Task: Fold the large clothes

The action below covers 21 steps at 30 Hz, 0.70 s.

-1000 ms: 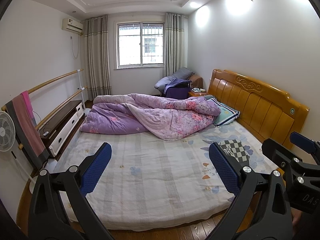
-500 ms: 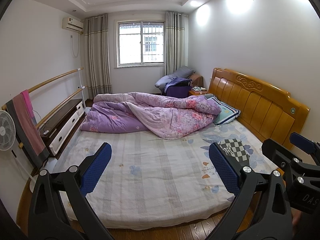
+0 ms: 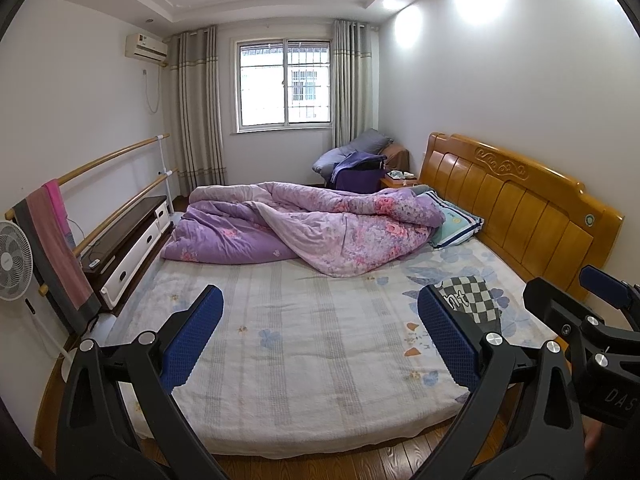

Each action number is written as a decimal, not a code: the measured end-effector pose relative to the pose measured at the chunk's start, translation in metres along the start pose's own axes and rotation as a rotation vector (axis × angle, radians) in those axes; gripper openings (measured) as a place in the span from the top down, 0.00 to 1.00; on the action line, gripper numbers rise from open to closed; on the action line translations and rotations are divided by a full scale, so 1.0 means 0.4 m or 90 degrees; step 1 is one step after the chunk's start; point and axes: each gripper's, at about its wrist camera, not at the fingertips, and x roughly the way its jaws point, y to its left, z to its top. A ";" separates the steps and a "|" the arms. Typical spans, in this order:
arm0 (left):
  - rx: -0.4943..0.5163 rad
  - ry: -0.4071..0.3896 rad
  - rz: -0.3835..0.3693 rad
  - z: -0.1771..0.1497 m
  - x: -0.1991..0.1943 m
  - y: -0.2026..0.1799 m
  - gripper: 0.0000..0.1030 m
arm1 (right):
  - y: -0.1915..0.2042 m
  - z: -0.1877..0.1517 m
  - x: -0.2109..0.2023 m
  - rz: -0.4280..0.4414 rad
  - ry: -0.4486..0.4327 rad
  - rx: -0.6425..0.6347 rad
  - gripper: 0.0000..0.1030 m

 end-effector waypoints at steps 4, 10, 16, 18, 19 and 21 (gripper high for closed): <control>-0.001 0.002 0.004 -0.006 0.011 -0.005 0.05 | -0.003 -0.003 0.003 0.002 0.002 0.000 0.08; 0.000 0.001 0.006 -0.008 0.014 -0.004 0.05 | 0.002 -0.004 0.002 0.002 0.004 0.001 0.08; -0.008 0.008 0.007 -0.009 0.035 -0.004 0.05 | -0.001 0.003 0.021 0.007 0.012 -0.004 0.08; -0.009 0.012 0.008 -0.010 0.046 -0.004 0.05 | -0.002 0.003 0.022 0.007 0.014 -0.003 0.08; -0.009 0.013 0.008 -0.008 0.052 -0.006 0.05 | -0.002 0.004 0.024 0.008 0.016 -0.003 0.08; -0.010 0.017 0.009 -0.007 0.062 -0.007 0.05 | 0.001 0.005 0.027 0.009 0.019 -0.003 0.08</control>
